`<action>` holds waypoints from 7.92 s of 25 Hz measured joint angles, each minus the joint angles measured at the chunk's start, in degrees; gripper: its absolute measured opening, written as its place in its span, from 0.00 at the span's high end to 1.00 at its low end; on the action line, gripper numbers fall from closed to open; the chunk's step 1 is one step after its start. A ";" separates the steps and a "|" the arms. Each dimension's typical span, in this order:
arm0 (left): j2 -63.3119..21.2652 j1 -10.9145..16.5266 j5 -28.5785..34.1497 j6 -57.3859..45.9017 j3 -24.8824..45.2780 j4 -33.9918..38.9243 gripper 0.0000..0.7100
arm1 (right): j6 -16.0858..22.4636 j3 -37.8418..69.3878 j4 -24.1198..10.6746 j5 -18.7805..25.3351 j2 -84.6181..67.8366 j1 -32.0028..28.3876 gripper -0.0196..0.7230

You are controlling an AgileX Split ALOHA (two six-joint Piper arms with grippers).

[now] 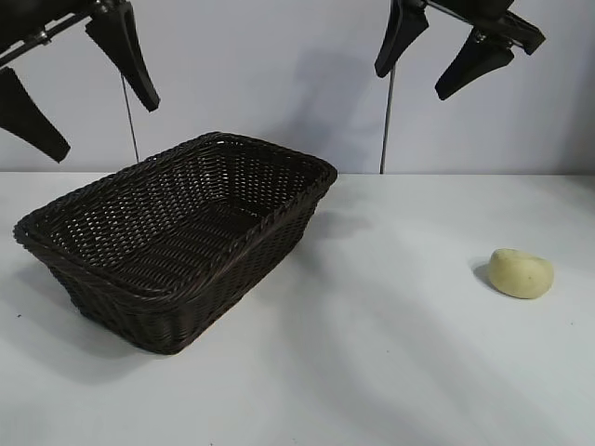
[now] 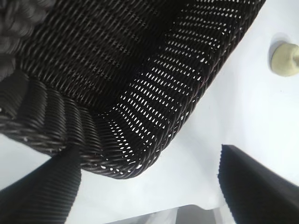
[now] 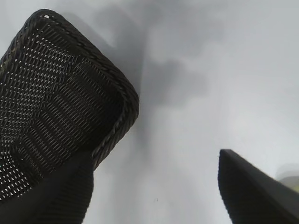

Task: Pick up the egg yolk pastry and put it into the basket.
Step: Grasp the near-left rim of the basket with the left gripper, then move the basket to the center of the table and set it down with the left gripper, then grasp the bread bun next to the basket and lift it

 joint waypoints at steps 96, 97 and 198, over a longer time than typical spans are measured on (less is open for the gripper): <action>5.42 6.67 -18.07 -8.97 16.21 -1.08 0.86 | 0.00 0.00 -2.17 0.41 0.00 0.00 0.25; 5.42 7.02 -17.35 -7.65 15.39 -1.22 0.86 | 0.00 0.00 -2.17 0.41 0.00 0.00 0.25; 8.22 3.00 -7.26 20.12 -5.07 -9.45 0.28 | 0.00 0.00 -1.94 0.43 0.00 0.00 0.25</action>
